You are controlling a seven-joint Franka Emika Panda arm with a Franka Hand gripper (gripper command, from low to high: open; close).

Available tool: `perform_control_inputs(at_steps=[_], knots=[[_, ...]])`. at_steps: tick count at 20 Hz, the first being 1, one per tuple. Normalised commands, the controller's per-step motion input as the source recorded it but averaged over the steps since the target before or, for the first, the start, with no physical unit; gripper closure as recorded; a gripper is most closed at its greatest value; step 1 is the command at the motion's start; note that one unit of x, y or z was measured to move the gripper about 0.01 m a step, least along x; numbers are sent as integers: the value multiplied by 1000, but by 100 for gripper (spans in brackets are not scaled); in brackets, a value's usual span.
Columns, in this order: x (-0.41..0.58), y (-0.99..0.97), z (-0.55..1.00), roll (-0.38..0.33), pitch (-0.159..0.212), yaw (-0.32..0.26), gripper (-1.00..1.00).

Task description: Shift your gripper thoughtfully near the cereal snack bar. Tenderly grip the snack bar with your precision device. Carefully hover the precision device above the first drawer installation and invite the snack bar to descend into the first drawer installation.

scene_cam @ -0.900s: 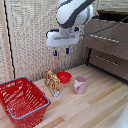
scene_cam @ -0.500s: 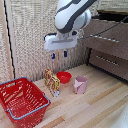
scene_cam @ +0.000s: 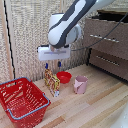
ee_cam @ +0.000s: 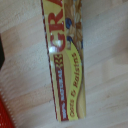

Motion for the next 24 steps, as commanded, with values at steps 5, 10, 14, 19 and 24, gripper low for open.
perform_control_inputs(at_steps=[5,10,14,19,24], knots=[[42,19,-386,-3,5,-8,-100],[103,217,-326,-90,35,0,-100],[76,299,-136,-140,67,0,-100],[0,162,-75,-74,25,0,100],[101,39,-19,-26,3,23,100]])
